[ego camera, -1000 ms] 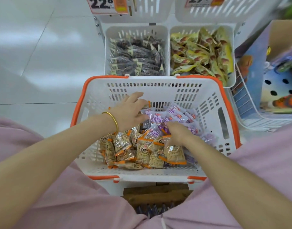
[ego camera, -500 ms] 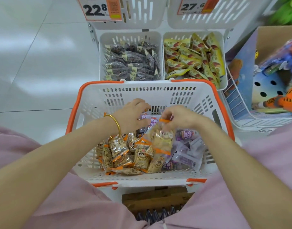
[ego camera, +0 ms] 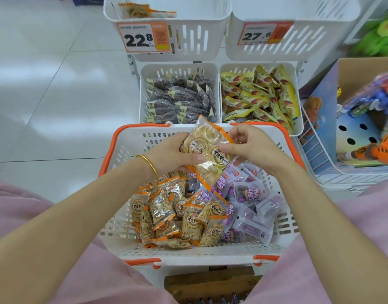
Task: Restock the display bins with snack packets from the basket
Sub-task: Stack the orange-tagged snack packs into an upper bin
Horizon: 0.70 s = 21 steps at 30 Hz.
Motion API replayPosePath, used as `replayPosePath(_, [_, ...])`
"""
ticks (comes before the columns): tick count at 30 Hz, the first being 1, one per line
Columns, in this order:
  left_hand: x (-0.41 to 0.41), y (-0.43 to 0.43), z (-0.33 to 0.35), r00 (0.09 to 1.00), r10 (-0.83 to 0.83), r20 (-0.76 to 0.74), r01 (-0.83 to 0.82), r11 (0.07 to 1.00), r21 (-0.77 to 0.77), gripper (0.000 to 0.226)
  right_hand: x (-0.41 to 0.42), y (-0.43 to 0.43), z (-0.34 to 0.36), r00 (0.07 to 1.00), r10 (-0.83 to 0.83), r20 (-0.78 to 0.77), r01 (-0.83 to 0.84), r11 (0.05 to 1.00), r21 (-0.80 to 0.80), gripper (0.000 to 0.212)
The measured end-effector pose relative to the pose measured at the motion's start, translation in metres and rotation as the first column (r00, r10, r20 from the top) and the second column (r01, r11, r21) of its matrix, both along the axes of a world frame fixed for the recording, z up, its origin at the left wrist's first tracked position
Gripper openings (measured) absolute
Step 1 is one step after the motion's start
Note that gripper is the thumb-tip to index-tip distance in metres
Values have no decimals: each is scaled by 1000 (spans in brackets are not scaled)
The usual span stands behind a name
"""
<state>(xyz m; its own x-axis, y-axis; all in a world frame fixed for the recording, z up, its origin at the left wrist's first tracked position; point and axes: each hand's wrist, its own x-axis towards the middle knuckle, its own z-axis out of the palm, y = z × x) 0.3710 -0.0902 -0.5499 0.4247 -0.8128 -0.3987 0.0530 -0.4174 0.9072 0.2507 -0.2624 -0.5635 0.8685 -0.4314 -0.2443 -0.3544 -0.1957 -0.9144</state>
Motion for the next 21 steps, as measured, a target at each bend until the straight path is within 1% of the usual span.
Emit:
replayPosePath(2, [3, 0, 4, 994, 60, -92, -65, 997, -45, 30, 0, -2, 1, 998, -36, 45, 35, 999, 10, 15])
replayPosePath(4, [6, 0, 7, 986, 101, -130, -109, 992, -57, 38, 0, -5, 4, 992, -88, 96, 85, 996, 36, 12])
replayPosePath(6, [9, 0, 7, 982, 137, -127, -144, 988, -49, 44, -1, -7, 8, 986, -98, 135, 90, 994, 57, 11])
replayPosePath(9, [11, 0, 5, 988, 143, -65, -144, 989, -19, 43, -1, -7, 12, 984, -81, 156, 72, 995, 62, 11])
replayPosePath(11, [13, 1, 5, 989, 135, 65, -136, 990, 22, 36, -1, -7, 14, 986, -66, 151, 58, 997, 57, 11])
replayPosePath(13, [17, 2, 6, 963, 101, 250, -120, 991, 63, 27, 0, -8, 15, 989, -35, 142, 28, 998, 54, 9])
replayPosePath(15, [20, 4, 10, 890, 32, 455, -87, 991, 100, 23, 0, -8, 16, 990, -17, 142, 9, 998, 55, 8])
replayPosePath(16, [22, 4, 13, 833, -11, 553, -71, 989, 126, 23, 1, -7, 16, 989, -15, 146, 7, 998, 59, 7])
replayPosePath(17, [23, 4, 15, 782, -39, 622, -61, 988, 140, 24, 2, -6, 17, 988, -17, 151, 8, 998, 63, 6])
replayPosePath(18, [24, 5, 15, 755, -49, 654, -56, 989, 138, 27, 2, -5, 16, 988, -22, 152, 13, 998, 64, 7])
replayPosePath(19, [24, 5, 16, 753, -43, 657, -51, 991, 123, 31, 3, -4, 16, 988, -23, 155, 14, 998, 59, 8])
replayPosePath(21, [23, 3, 16, 783, 1, 622, -56, 996, 69, 37, 5, 0, 15, 986, -15, 167, 9, 999, 39, 11])
